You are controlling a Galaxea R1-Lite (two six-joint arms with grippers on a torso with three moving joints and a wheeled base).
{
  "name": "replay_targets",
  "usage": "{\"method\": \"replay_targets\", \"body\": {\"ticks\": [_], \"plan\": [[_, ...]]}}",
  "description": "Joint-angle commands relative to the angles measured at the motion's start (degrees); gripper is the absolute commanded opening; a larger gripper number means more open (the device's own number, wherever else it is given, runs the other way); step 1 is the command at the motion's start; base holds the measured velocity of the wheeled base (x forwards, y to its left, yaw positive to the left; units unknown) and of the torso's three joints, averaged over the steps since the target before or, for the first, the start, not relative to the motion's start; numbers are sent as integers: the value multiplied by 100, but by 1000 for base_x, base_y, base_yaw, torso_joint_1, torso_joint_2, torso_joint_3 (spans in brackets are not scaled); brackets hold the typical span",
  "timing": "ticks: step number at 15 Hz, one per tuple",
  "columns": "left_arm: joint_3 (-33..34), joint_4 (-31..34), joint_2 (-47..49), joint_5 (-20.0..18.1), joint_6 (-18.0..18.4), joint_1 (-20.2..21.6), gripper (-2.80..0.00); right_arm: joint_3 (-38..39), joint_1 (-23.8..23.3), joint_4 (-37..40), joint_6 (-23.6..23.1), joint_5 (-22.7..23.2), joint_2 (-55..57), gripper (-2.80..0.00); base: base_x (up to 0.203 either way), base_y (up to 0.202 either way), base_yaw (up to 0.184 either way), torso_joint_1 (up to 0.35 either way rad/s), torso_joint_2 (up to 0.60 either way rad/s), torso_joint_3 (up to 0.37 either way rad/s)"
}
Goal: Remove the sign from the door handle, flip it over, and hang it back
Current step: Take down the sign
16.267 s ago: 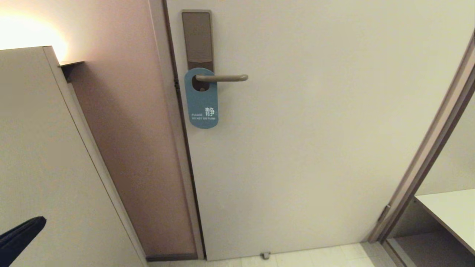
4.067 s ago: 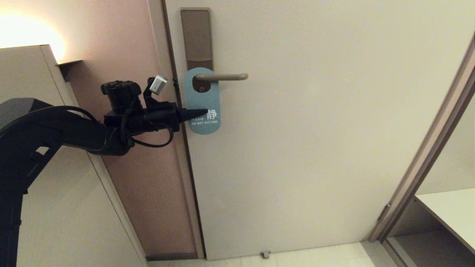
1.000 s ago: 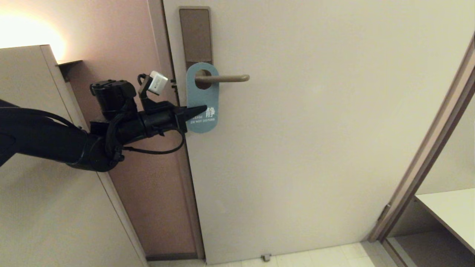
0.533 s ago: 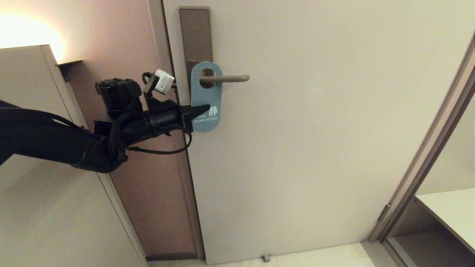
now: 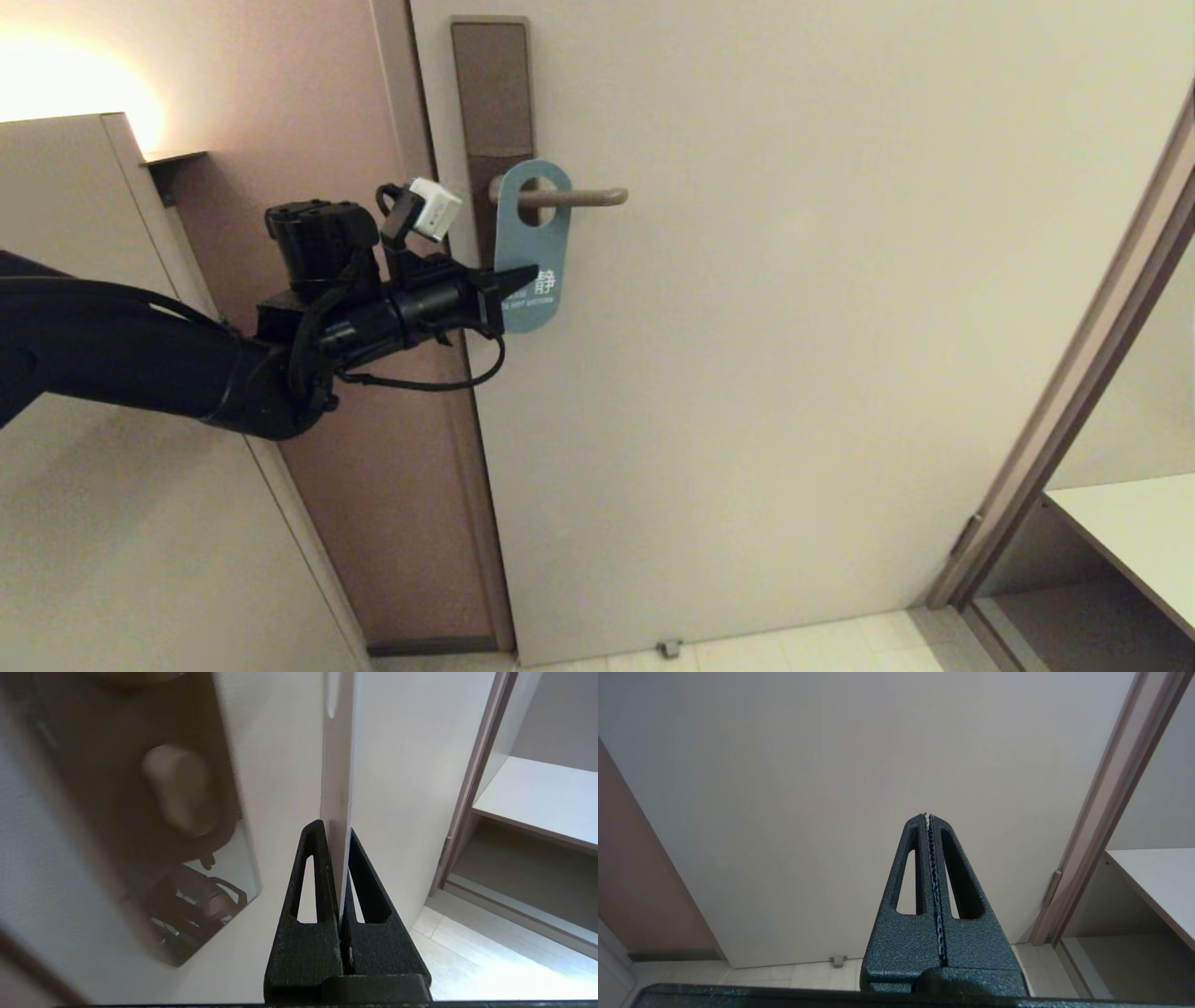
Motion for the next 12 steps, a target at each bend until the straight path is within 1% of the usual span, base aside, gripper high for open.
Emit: {"method": "replay_targets", "body": {"ticks": [1, 6, 12], "plan": [[-6, -30, -8, 95, 1, -118, -280, 0, 0, -1, 4, 8, 0, -280, 0, 0, 0, 0, 0, 0], [-6, -44, -8, 756, 17, -319, -280, 0, 0, -1, 4, 0, 0, -280, 0, 0, 0, 0, 0, 0], [-32, -65, 69, 1242, 18, -435, -280, 0, 0, -1, 12, 0, 0, -280, 0, 0, 0, 0, 0, 0]]}}
